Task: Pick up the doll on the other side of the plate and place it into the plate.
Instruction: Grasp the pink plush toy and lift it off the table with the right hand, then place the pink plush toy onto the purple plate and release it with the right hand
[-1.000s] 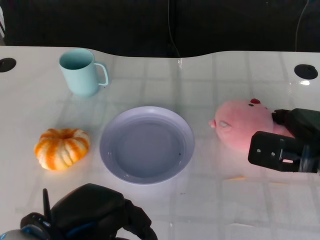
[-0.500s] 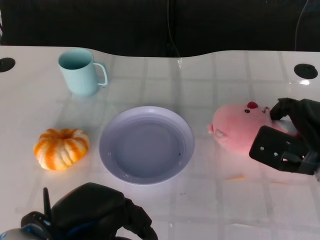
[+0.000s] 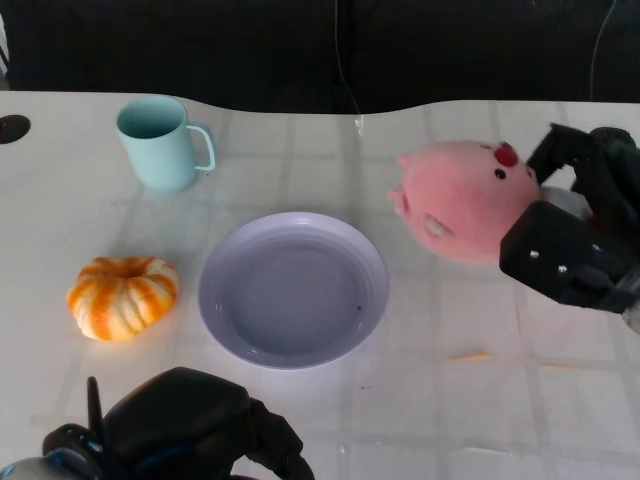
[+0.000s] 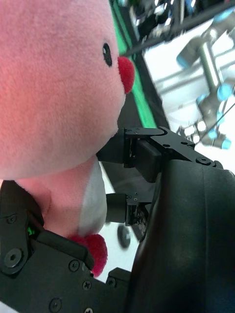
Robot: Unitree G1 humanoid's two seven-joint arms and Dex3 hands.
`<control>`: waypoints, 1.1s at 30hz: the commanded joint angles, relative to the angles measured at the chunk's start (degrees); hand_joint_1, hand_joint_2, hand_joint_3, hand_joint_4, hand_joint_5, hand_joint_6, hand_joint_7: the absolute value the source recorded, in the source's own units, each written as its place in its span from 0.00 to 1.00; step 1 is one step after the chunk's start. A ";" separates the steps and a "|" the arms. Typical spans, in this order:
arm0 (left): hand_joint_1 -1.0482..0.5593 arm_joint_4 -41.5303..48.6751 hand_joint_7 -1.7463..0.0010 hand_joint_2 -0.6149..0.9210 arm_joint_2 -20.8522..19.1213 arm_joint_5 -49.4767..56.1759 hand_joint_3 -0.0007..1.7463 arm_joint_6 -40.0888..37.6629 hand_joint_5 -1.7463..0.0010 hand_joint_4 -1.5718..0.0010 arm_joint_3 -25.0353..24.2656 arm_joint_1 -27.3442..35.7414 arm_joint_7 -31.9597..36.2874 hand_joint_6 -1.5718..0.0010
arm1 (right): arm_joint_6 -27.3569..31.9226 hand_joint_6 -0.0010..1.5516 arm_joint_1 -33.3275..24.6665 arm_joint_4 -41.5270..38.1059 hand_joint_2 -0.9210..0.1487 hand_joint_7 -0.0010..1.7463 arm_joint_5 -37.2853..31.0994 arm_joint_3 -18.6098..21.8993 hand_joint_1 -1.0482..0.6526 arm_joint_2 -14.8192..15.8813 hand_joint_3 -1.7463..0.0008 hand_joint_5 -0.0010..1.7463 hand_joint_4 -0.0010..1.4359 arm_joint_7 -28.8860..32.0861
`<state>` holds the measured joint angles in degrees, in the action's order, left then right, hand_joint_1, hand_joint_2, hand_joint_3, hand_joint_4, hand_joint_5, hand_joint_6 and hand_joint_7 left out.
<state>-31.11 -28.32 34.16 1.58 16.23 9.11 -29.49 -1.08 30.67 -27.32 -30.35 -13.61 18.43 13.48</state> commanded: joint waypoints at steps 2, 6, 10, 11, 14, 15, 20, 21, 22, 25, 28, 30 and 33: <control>0.48 0.95 0.99 1.00 -0.23 0.73 0.15 -0.07 0.23 0.53 0.34 -0.30 0.19 0.31 | -1.77 0.50 0.21 3.44 0.60 1.00 2.40 1.20 0.52 -1.12 0.20 1.00 0.65 -1.99; 0.48 1.63 0.99 1.00 0.03 1.35 0.15 0.61 0.26 0.52 1.03 0.01 0.80 0.31 | -2.67 0.49 0.99 6.07 0.57 1.00 2.54 -0.81 0.52 -3.96 0.24 1.00 0.65 -4.50; 0.49 2.41 0.98 1.00 1.01 1.88 0.14 1.10 0.22 0.52 1.98 0.18 1.84 0.31 | -2.04 0.49 3.14 6.71 0.55 1.00 1.61 -2.62 0.51 -7.17 0.28 1.00 0.65 -6.27; 0.49 2.58 0.98 1.00 1.31 1.91 0.13 1.51 0.21 0.52 2.12 0.25 2.37 0.30 | -1.71 0.49 3.92 6.65 0.55 1.00 1.31 -3.08 0.52 -7.99 0.29 1.00 0.65 -6.73; 0.50 2.72 0.98 1.00 1.98 2.38 0.12 1.88 0.19 0.52 2.66 0.18 3.03 0.30 | -0.75 0.49 6.22 5.86 0.58 1.00 0.95 -4.04 0.51 -10.18 0.25 1.00 0.65 -7.94; 0.50 2.82 0.98 1.00 2.15 2.44 0.12 1.98 0.18 0.52 2.75 0.18 3.19 0.30 | -0.40 0.49 6.92 5.58 0.59 1.00 0.98 -4.27 0.51 -10.79 0.24 1.00 0.65 -8.50; 0.49 1.93 0.99 1.00 2.73 2.90 0.14 0.04 0.22 0.54 3.38 0.19 1.58 0.31 | 0.65 0.48 11.36 1.42 0.52 1.00 0.96 -6.15 0.52 -14.24 0.31 1.00 0.65 -10.68; 0.49 1.75 0.99 1.00 2.80 2.96 0.14 -0.15 0.23 0.54 3.53 0.20 1.48 0.31 | 0.85 0.47 12.02 0.63 0.51 1.00 0.69 -6.59 0.52 -14.72 0.32 1.00 0.64 -10.95; 0.49 1.69 0.99 1.00 2.87 2.98 0.14 -0.19 0.22 0.53 3.65 0.25 1.64 0.31 | 1.34 0.47 12.74 -0.32 0.51 1.00 0.28 -7.09 0.51 -15.32 0.32 1.00 0.62 -11.12; 0.49 1.68 0.98 1.00 3.00 2.85 0.14 -0.26 0.23 0.53 3.84 0.36 2.11 0.31 | 0.68 0.47 14.69 -3.82 0.51 0.98 -0.77 -8.42 0.52 -16.59 0.35 1.00 0.60 -10.60; 0.48 1.40 0.99 1.00 2.84 3.29 0.14 -0.73 0.25 0.53 3.92 0.08 1.64 0.31 | 1.59 0.53 16.15 -6.74 0.46 0.72 -0.20 -8.41 0.53 -17.93 0.43 0.98 0.57 -11.72; 0.48 1.65 0.99 1.00 2.85 3.20 0.15 -0.73 0.27 0.53 3.98 -0.13 1.55 0.31 | 2.13 0.58 16.62 -7.97 0.40 0.50 0.17 -8.41 0.53 -18.36 0.53 0.91 0.55 -12.65; 0.49 2.06 0.99 1.00 2.88 3.04 0.15 -0.52 0.27 0.52 4.06 -0.13 1.69 0.31 | 2.06 0.61 16.30 -8.12 0.12 0.16 -0.26 -8.83 0.48 -18.21 0.84 0.68 0.51 -13.30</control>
<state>-29.04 -24.93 37.26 1.17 20.26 9.15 -27.36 0.91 45.92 -35.54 -30.89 -22.39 -0.06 0.52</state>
